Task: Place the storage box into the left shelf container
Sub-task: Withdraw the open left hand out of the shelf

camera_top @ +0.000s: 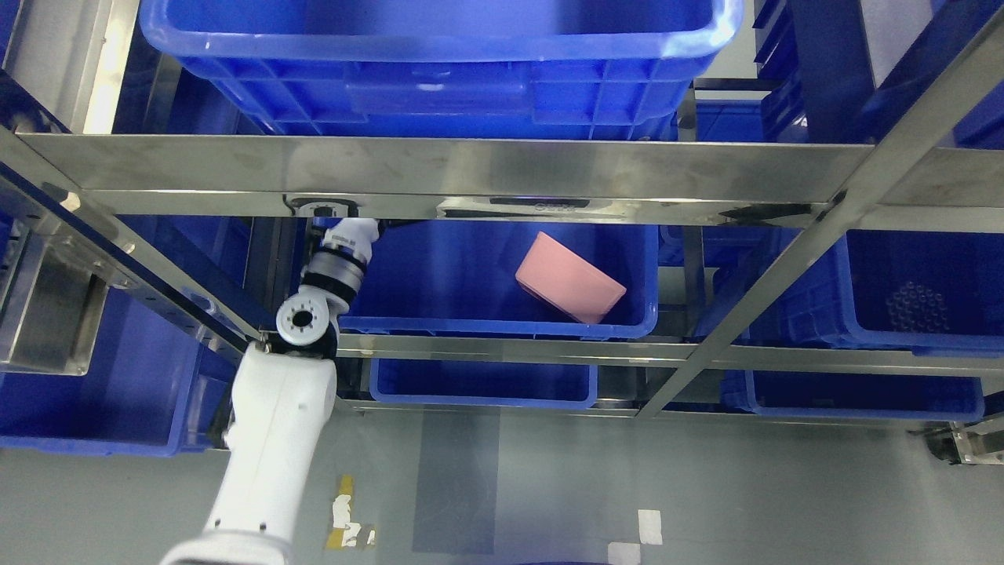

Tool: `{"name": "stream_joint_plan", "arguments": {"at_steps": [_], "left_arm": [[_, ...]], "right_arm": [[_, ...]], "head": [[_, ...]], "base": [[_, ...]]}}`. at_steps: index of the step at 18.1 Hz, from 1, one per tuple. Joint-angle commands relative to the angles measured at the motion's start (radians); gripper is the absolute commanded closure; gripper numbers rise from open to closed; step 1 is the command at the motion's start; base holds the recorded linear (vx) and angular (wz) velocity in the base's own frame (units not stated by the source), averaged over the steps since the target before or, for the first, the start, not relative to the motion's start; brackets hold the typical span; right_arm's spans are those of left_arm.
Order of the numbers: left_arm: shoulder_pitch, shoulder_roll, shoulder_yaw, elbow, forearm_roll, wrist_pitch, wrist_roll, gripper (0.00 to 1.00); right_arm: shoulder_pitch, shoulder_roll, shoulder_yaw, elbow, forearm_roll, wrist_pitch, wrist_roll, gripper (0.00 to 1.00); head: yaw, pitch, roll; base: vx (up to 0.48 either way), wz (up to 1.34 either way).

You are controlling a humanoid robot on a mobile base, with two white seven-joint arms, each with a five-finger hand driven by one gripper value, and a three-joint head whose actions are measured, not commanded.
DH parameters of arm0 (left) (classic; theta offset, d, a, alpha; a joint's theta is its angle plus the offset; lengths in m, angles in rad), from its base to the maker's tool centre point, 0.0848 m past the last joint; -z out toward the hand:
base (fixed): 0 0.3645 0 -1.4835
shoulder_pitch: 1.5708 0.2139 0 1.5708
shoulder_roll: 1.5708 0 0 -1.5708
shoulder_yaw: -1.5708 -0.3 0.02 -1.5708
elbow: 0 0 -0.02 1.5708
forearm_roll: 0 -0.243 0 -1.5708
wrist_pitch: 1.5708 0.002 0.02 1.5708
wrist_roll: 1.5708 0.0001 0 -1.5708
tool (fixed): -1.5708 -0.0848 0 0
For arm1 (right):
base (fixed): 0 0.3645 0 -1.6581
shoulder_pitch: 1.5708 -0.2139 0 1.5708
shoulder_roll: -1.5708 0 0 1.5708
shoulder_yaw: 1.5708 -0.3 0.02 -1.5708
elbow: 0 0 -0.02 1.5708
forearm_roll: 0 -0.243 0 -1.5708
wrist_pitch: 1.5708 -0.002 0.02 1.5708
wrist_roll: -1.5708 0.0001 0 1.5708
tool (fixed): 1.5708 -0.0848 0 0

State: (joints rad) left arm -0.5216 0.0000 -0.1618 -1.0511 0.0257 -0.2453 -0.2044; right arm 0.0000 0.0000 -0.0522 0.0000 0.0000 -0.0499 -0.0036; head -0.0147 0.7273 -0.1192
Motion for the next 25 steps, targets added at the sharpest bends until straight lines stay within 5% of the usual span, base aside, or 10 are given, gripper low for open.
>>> {"name": "stream_joint_plan", "arguments": {"at_steps": [1,5,25], "left_arm": [[0.276,0.017,-0.03,-0.545,0.083,0.04,0.056,0.0],[0.391,0.017,-0.027,-0.598,0.082,-0.089,0.057,0.0],[0.456,0.017,0.034,-0.587,0.069,-0.063,0.125,0.0]], "right_arm": [[-0.005,-0.017,0.0,-0.017,-0.021,-0.001,0.001,0.0],[-0.003,-0.017,0.0,-0.017,-0.021,0.001,0.001,0.0],[-0.005,-0.017,0.0,-0.017,-0.021,0.001,0.001,0.0]], "head": [[0.0,0.0,0.0],[0.0,0.0,0.0],[0.0,0.0,0.0]], "base": [[0.0,0.0],[0.0,0.0],[0.0,0.0]]}}
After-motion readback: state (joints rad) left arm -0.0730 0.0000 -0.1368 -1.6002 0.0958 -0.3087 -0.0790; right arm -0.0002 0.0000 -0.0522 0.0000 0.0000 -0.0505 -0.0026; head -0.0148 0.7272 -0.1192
